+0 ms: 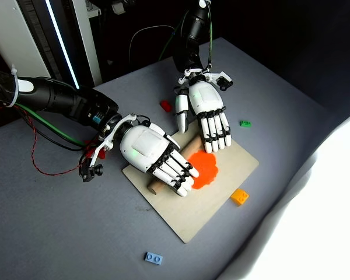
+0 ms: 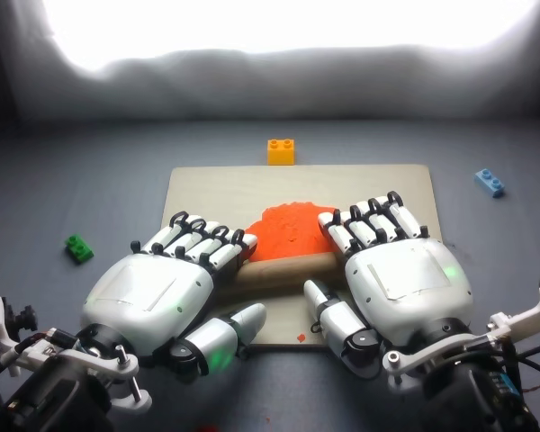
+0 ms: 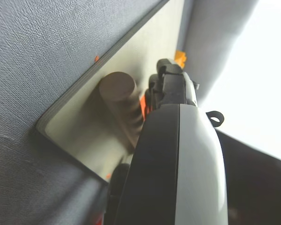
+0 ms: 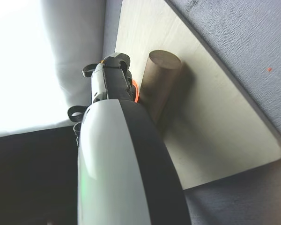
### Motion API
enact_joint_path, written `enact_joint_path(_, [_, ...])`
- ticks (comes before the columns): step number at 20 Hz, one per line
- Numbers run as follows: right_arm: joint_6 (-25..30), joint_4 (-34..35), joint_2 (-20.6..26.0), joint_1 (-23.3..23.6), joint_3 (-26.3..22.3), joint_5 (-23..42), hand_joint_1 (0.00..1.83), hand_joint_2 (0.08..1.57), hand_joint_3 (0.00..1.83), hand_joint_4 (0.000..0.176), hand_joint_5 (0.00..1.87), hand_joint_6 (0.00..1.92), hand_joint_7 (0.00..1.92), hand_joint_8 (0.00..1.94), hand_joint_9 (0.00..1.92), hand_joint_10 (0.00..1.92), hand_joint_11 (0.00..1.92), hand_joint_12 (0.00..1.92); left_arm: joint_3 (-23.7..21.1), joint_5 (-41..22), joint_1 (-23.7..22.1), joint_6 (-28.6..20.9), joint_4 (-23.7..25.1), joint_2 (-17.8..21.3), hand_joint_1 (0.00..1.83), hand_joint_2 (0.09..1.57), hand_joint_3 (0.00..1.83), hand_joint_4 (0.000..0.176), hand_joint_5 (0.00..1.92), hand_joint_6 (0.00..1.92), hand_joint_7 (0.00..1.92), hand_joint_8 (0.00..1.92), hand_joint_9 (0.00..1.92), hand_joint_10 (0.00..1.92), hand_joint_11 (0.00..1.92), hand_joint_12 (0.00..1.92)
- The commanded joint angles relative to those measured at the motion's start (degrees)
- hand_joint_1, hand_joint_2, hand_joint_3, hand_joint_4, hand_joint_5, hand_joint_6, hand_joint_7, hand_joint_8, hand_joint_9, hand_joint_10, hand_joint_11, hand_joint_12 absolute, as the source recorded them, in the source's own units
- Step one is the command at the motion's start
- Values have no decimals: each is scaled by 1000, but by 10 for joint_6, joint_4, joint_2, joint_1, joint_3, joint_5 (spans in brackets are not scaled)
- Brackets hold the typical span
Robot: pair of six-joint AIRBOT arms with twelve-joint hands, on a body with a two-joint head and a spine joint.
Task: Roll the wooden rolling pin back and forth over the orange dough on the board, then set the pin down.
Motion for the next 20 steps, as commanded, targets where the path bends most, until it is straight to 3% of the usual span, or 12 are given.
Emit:
enact_joint_path(1, [-3, -45, 4, 0, -3, 55, 0, 1527, 0, 0, 279, 12, 293, 3, 230, 10, 0, 511, -1, -59, -2, 0, 27, 6, 0, 1494, 2, 0, 234, 5, 214, 0, 100, 0, 0, 207])
enact_joint_path(10, [-23, -14, 8, -3, -19, 56, 0, 1533, 0, 0, 292, 12, 311, 4, 256, 15, 0, 632, 4, -48, -19, -3, 33, 8, 0, 1485, 0, 0, 260, 4, 266, 3, 171, 12, 0, 333])
enact_joint_path(20, [-24, -15, 8, -1, -20, 56, 0, 1525, 0, 0, 295, 9, 295, 2, 226, 0, 0, 521, 9, -14, -53, 2, 32, 14, 0, 1483, 0, 0, 267, 2, 285, 3, 195, 4, 0, 364])
